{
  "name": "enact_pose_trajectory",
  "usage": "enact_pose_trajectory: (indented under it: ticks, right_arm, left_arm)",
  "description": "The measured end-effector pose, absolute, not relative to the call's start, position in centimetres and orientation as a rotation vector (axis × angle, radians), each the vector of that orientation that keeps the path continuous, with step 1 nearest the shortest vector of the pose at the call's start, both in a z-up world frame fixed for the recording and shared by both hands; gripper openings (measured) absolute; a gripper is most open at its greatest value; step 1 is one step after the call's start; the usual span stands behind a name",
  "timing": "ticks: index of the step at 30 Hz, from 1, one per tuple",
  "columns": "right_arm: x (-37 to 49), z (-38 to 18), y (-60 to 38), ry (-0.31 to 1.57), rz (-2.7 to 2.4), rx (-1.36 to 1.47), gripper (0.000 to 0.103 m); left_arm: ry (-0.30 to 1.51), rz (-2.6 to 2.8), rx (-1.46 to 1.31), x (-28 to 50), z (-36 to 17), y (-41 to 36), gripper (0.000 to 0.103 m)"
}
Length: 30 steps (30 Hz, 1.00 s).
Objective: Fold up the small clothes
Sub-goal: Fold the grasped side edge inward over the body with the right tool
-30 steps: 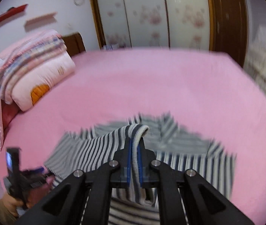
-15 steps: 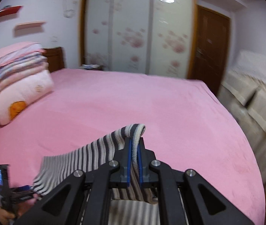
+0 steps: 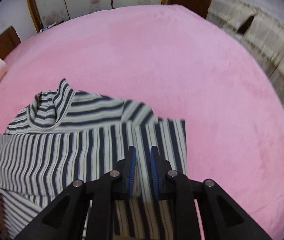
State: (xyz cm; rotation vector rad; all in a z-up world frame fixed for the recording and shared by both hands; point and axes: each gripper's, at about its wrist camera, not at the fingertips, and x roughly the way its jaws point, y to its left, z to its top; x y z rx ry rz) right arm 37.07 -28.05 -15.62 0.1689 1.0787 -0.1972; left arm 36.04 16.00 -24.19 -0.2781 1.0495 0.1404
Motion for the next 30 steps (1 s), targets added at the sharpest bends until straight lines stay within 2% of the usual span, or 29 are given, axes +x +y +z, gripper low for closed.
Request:
enact_pose_trajectory:
  ticks: [4, 5, 7, 9, 15, 17, 19, 21, 22, 24, 30]
  right_arm:
    - [34.9, -16.0, -29.8, 1.08, -0.103, 0.295, 0.015]
    - [34.6, -16.1, -30.1, 1.084, -0.083, 0.323, 0.015]
    - [33.8, -16.9, -30.5, 1.096, -0.052, 0.363, 0.015]
    - [33.5, -17.8, -30.5, 1.11, -0.046, 0.375, 0.015]
    - [33.8, -19.8, -30.4, 1.123, -0.03, 0.465, 0.016]
    - [34.2, -20.3, -30.3, 1.121, -0.031, 0.496, 0.019]
    - [34.3, -20.5, -30.1, 1.121, -0.031, 0.503, 0.023]
    - [34.3, -20.4, -29.6, 1.116, -0.031, 0.466, 0.022]
    - [34.3, -20.2, -29.4, 1.113, -0.032, 0.441, 0.015]
    - [34.0, -19.8, -29.2, 1.099, -0.034, 0.418, 0.01]
    - [30.4, -15.6, -30.4, 0.989, -0.041, 0.452, 0.009]
  left_arm:
    - [1.023, 0.134, -0.215, 35.2, -23.8, 15.7, 0.066]
    - [1.017, 0.13, -0.203, 35.1, -23.7, 15.7, 0.064]
    - [1.006, 0.106, -0.182, 34.9, -23.4, 15.1, 0.051]
    - [1.003, 0.088, -0.163, 34.9, -23.2, 14.5, 0.047]
    - [0.967, 0.07, -0.083, 34.7, -22.7, 12.8, 0.047]
    - [0.968, 0.065, -0.077, 35.0, -22.8, 12.2, 0.044]
    - [0.979, 0.046, -0.089, 35.3, -22.8, 11.8, 0.017]
    - [0.989, 0.036, -0.098, 35.4, -22.9, 12.0, 0.01]
    - [0.985, 0.038, -0.096, 35.6, -23.0, 11.8, 0.008]
    - [0.969, 0.037, -0.077, 35.5, -22.9, 11.5, 0.006]
    - [0.924, 0.024, -0.067, 34.4, -21.9, 11.5, 0.006]
